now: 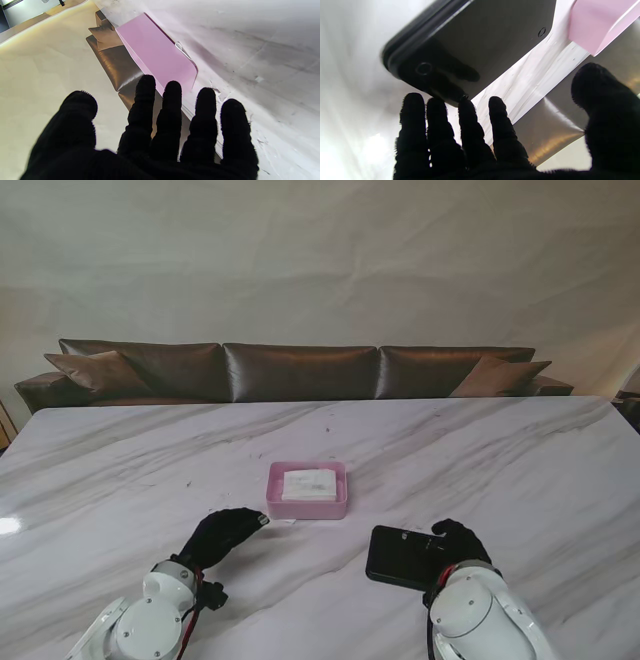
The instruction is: Refill a tissue box and feed the first sheet
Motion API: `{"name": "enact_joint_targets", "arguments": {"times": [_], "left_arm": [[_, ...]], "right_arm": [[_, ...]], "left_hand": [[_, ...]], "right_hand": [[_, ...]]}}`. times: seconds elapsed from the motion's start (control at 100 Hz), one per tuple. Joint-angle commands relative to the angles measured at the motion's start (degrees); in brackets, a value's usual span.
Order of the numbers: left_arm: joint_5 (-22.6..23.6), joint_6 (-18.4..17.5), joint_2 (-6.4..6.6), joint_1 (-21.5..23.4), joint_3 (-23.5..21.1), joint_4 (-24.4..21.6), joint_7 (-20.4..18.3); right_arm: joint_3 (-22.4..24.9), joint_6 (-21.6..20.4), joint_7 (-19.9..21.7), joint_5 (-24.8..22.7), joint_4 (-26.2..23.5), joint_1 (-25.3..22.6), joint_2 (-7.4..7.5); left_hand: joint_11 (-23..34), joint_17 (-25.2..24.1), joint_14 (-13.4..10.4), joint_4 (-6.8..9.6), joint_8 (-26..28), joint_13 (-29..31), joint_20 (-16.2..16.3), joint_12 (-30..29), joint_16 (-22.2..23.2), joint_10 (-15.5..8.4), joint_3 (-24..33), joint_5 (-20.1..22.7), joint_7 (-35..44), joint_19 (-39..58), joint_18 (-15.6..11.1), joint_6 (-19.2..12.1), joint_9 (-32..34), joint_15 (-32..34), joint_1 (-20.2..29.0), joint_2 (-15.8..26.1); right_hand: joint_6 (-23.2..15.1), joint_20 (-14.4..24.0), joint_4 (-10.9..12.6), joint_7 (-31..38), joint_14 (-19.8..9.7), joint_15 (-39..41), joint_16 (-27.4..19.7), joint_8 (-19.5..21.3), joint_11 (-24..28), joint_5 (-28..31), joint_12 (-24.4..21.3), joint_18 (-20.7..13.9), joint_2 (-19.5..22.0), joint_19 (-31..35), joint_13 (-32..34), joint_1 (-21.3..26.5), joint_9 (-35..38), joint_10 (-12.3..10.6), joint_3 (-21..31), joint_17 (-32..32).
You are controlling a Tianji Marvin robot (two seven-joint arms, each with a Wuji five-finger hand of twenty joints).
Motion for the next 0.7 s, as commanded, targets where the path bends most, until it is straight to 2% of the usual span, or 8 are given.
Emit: {"name": "enact_joint_targets", "arguments": {"times": [0.0,0.08,0.17,0.29,0.37,0.47,0.53,0.69], "left_arm": [[-0.1,0.2,-0.14,0.8,-0.4,-0.5,-0.7],[-0.3,0.1,-0.20,0.9,-0.5,-0.4,-0.5],[-0.8,0.1,-0.30,0.7,-0.3,-0.1,-0.4],[-2.2,0.6,-0.27,0.1,0.3,-0.1,-1.3],[-2.2,0.8,-0.20,-0.1,0.6,-0.2,-1.7],[-2.4,1.1,-0.22,-0.4,0.9,-0.3,-1.8],[-2.6,1.3,-0.25,-0.6,1.1,-0.2,-1.9],[-3.0,1.4,-0.35,-1.2,1.6,0.6,-1.8]], "right_arm": [[-0.9,-0.7,1.1,1.0,0.8,-0.3,-0.59],[-1.4,-2.0,1.9,1.8,1.1,-0.1,-0.32],[-1.8,-3.6,3.6,2.2,1.8,0.5,0.26],[-2.2,-4.3,5.9,0.9,2.9,1.7,1.18],[-2.4,-4.7,7.8,-2.4,3.2,2.4,2.15],[-2.4,-8.0,14.1,-10.9,3.1,3.5,4.83],[-2.3,-10.4,16.7,-15.0,3.4,4.5,5.85],[-3.0,-12.5,18.6,-15.8,4.4,7.8,6.29]], "left_hand": [[-0.4,0.5,0.4,1.88,-0.6,0.5,1.1,-0.2,0.9,-2.3,-0.4,-2.0,-0.6,-34.8,2.1,-2.1,-0.2,0.9,0.5,1.4],[-0.1,1.2,0.7,1.90,-0.6,0.8,1.5,0.0,1.2,-2.1,-0.3,-1.8,-0.6,-34.0,2.1,-1.9,0.1,1.2,0.6,1.5],[0.2,2.4,1.3,1.91,-0.6,1.0,2.7,0.1,1.8,-1.9,-0.4,-1.7,-0.5,-31.6,1.8,-1.8,0.3,1.8,0.6,1.5],[0.6,4.7,2.2,1.98,-0.7,1.7,4.9,0.3,2.5,-1.3,-0.4,-1.5,-0.5,-27.5,0.9,-1.2,0.8,3.0,0.6,1.6],[0.9,5.5,2.1,1.99,-0.7,2.2,6.0,0.5,2.8,-1.4,-0.4,-1.4,-0.4,-25.7,0.3,-1.3,1.2,3.7,0.6,1.8],[1.2,6.0,2.1,1.99,-0.6,2.5,6.6,0.6,3.0,-1.3,-0.5,-1.0,-0.1,-24.8,0.0,-1.2,1.5,4.1,0.6,1.7],[1.4,6.4,2.1,2.01,-0.6,2.6,7.2,0.7,3.2,-1.3,-0.4,-1.0,0.0,-23.9,-0.4,-1.0,1.6,4.5,0.7,1.8],[1.6,7.1,2.0,2.02,-0.6,2.9,8.2,0.9,3.6,-1.2,-0.4,-0.9,0.1,-22.6,-0.9,-1.0,1.7,5.1,0.8,1.8]], "right_hand": [[0.8,0.6,1.3,0.6,-0.6,0.7,0.0,-0.6,0.9,-1.7,-0.5,0.7,0.5,0.2,-0.4,0.1,-0.3,1.3,-1.0,-0.1],[0.7,0.6,1.4,0.8,-2.3,0.3,-0.3,-0.8,1.0,-1.7,-0.6,-0.6,0.7,0.3,-0.4,0.0,-0.3,1.0,-1.0,0.0],[0.5,0.5,1.4,0.9,-2.7,0.1,-0.6,-0.9,1.1,-1.6,-0.6,-1.0,0.8,0.2,-0.4,0.0,-0.3,0.8,-1.1,-0.2],[-0.7,0.6,1.4,2.0,-3.3,0.3,-0.6,-0.6,1.8,0.5,-0.3,-1.3,0.7,0.2,-0.1,0.2,1.0,-1.4,-1.2,-0.7],[-3.7,0.8,1.4,3.7,-4.4,0.4,-0.3,0.1,2.9,4.4,0.1,-1.4,-0.8,0.3,-0.3,0.4,2.9,-3.8,-1.2,-1.2],[-5.7,0.8,1.1,2.9,-6.6,-0.8,-0.1,0.4,4.0,5.1,1.2,-4.0,-2.5,-0.9,-2.1,-1.7,2.1,-6.5,0.4,-2.2],[-6.1,0.7,0.9,2.7,-7.6,-1.0,-0.1,0.7,4.3,5.2,1.7,-5.1,-3.4,-1.6,-2.5,-2.6,1.5,-7.5,1.3,-2.5],[-6.1,0.6,0.5,2.4,-8.6,-1.0,-0.2,0.9,4.6,5.2,2.1,-6.0,-3.8,-2.1,-2.2,-2.2,1.7,-7.8,1.6,-2.6]]}}
